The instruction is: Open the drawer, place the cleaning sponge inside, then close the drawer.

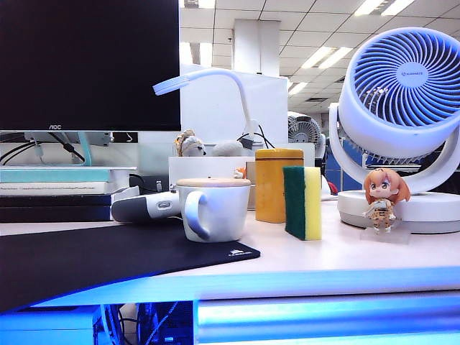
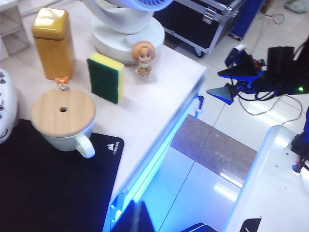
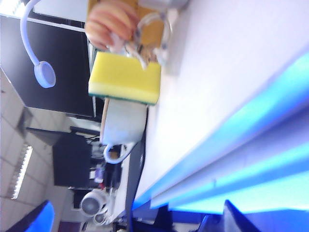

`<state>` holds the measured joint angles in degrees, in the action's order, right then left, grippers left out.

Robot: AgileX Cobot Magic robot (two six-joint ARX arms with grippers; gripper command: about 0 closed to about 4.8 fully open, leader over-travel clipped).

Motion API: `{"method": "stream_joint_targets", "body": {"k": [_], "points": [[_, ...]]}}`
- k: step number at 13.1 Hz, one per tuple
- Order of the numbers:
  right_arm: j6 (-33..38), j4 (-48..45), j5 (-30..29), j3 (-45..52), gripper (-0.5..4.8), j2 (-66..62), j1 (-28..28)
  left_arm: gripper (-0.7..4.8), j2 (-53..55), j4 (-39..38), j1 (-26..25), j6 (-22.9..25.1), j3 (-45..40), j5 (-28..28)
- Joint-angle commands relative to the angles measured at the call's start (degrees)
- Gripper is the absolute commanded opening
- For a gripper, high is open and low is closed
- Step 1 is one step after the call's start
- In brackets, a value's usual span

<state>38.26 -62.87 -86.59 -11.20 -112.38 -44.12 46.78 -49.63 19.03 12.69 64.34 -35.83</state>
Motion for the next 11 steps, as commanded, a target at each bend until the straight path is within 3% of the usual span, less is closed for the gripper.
{"method": "stream_joint_targets", "body": {"k": [1, 4, 11], "points": [[1.3, -0.8, 5.5, -0.2, 4.79, 0.3, 0.0, -0.05, -0.4, 0.4, 0.1, 0.4, 0.2, -0.4], [1.3, 1.6, 11.7, -1.7, 4.79, -1.3, 0.0, -0.05, -0.6, 0.4, 0.1, 0.4, 0.2, -0.4], [2.0, 4.4, 10.8, -15.4, 4.79, -9.8, 0.2, -0.05, -0.7, 0.4, 0.1, 0.4, 0.2, -0.3]]}}
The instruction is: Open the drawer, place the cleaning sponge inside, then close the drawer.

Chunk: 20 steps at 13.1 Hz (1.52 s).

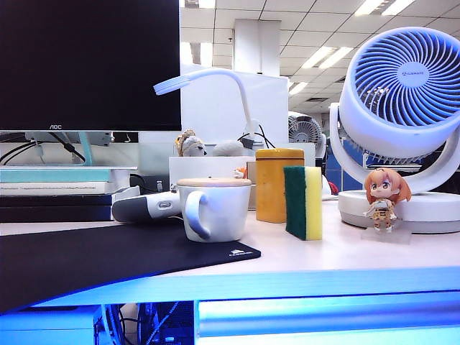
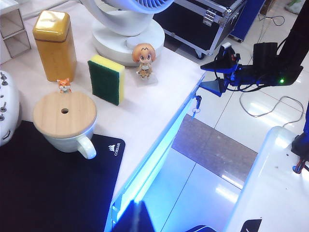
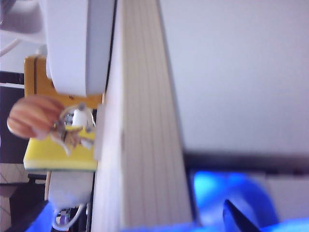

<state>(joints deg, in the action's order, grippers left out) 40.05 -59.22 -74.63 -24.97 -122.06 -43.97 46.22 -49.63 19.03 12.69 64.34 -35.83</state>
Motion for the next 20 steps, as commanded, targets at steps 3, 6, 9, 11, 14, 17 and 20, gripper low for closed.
{"method": "stream_joint_targets", "body": {"k": [3, 6, 9, 11, 14, 17, 20], "points": [[0.1, 0.5, -6.8, -4.2, 4.79, -0.1, 0.1, -0.05, -0.1, 0.4, 0.1, 0.4, 0.2, -0.3], [0.0, -2.5, -10.7, -4.6, 4.79, -0.1, 0.1, -0.05, -0.1, 0.4, 0.1, 0.4, 0.2, -0.3], [0.5, -5.9, -13.4, -4.4, 4.79, -0.1, 0.1, -0.05, -0.1, 0.4, 0.1, 0.4, 0.2, -0.3], [1.2, -7.2, -15.7, -4.1, 4.79, 0.0, 0.1, -0.05, -0.1, 0.4, 0.1, 0.4, 0.2, -0.3], [10.9, -21.2, -15.6, 1.2, 4.79, 0.0, 0.0, -0.05, -0.1, 0.4, 0.1, 0.4, 0.2, -0.3], [11.2, -21.2, -15.6, 3.7, 4.79, 0.6, 0.0, -0.05, -0.1, 0.4, 0.1, 0.4, 0.2, -0.3], [12.2, -21.2, -15.7, 7.4, 4.79, 0.8, 0.0, -0.05, -0.1, 0.4, 0.1, 0.4, 0.2, -0.3]]}}
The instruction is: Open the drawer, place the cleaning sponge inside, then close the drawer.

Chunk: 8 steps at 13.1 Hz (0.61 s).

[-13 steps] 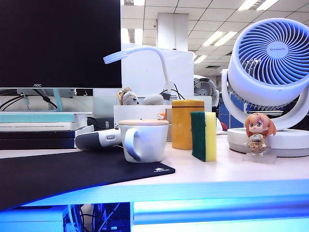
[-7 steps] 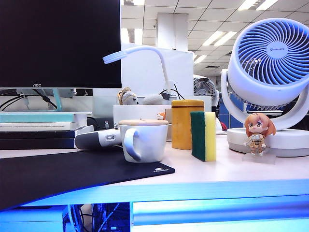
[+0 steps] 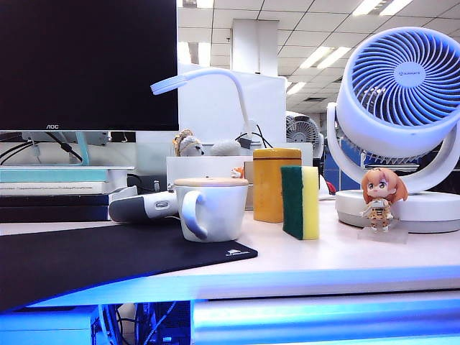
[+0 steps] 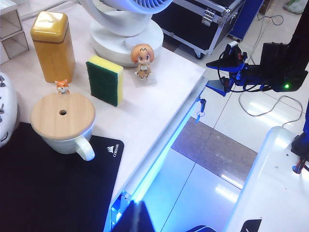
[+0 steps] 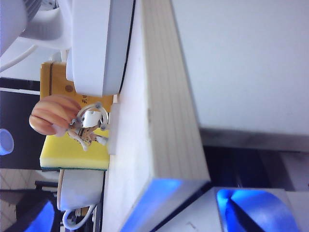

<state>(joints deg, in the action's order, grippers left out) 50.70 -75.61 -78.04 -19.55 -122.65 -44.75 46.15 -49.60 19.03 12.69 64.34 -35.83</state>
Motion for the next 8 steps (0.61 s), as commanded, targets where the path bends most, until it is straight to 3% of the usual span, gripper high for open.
{"method": "stream_joint_targets", "body": {"k": [1, 8], "points": [[1.6, -4.8, -12.2, 3.4, 4.79, 1.6, 0.8, -0.05, 0.0, 0.4, 0.1, 0.4, 0.2, -0.4], [-2.8, -4.8, -12.1, 13.7, 4.79, 1.6, 0.7, -0.05, -0.8, -1.0, 0.1, 0.4, 0.2, -0.2]]}}
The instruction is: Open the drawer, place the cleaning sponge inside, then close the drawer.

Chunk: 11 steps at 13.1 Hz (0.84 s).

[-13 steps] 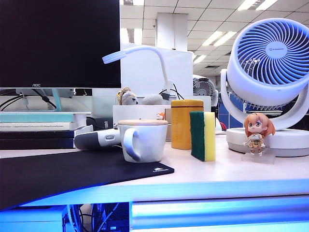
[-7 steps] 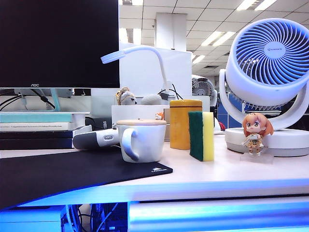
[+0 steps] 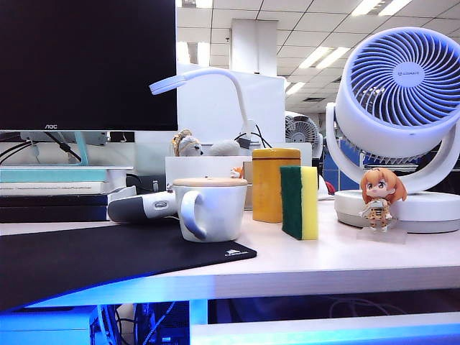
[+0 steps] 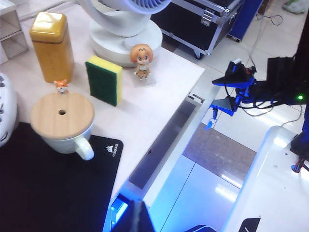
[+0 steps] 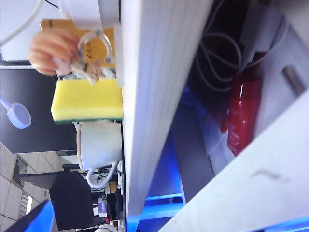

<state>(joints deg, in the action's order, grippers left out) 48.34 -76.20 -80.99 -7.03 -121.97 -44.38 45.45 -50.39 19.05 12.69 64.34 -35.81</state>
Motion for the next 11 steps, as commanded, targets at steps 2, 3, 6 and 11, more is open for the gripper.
{"method": "stream_joint_targets", "body": {"k": [2, 3, 6, 11], "points": [[-0.3, -4.2, -9.0, 2.3, 4.79, 0.9, 0.3, -0.05, -0.1, -0.2, 0.0, 0.5, 0.2, -0.2], [-0.1, -4.2, -8.1, 3.5, 4.79, 0.9, 0.3, -0.05, -0.1, -0.2, 0.0, 0.5, 0.2, -0.2], [1.8, -4.2, -6.2, 5.1, 4.79, 0.9, 0.3, -0.05, -0.1, -0.1, 0.0, 0.5, 0.2, -0.2], [4.8, -4.1, 6.2, 5.4, 4.79, 0.9, 0.3, -0.05, -0.1, -0.1, 0.0, 0.4, 0.2, -0.2]]}}
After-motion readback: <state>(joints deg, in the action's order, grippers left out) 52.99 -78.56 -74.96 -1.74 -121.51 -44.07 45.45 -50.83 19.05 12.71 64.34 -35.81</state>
